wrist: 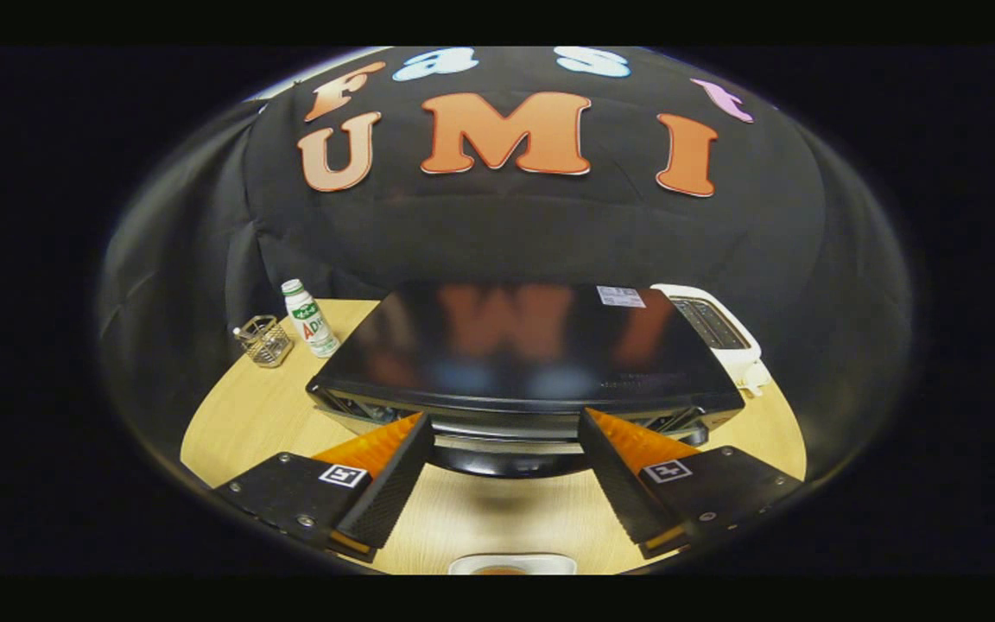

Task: Open the toaster oven, put the food inside, and close the toaster oven door.

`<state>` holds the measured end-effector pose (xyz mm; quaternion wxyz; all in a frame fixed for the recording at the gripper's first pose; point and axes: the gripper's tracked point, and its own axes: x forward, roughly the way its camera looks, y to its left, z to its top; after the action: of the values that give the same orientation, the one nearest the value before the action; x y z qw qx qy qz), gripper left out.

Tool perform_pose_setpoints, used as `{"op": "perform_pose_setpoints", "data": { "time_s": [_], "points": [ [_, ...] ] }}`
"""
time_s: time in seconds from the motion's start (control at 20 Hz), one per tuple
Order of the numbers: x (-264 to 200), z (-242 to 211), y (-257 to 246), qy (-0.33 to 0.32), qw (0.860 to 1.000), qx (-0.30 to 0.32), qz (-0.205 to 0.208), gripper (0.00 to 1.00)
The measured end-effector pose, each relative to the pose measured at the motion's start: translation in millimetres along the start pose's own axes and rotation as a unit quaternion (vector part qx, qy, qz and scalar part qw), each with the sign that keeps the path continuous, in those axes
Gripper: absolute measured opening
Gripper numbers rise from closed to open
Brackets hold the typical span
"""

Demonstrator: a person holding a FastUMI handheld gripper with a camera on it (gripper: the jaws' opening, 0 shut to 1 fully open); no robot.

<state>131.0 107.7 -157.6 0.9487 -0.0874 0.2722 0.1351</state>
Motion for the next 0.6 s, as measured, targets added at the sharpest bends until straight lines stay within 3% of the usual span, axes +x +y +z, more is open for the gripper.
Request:
{"op": "perform_pose_setpoints", "data": {
  "time_s": [0.6],
  "points": [
    [-44,-71,6,-0.029,0.999,-0.012,-0.009,1.0]
  ]
}}
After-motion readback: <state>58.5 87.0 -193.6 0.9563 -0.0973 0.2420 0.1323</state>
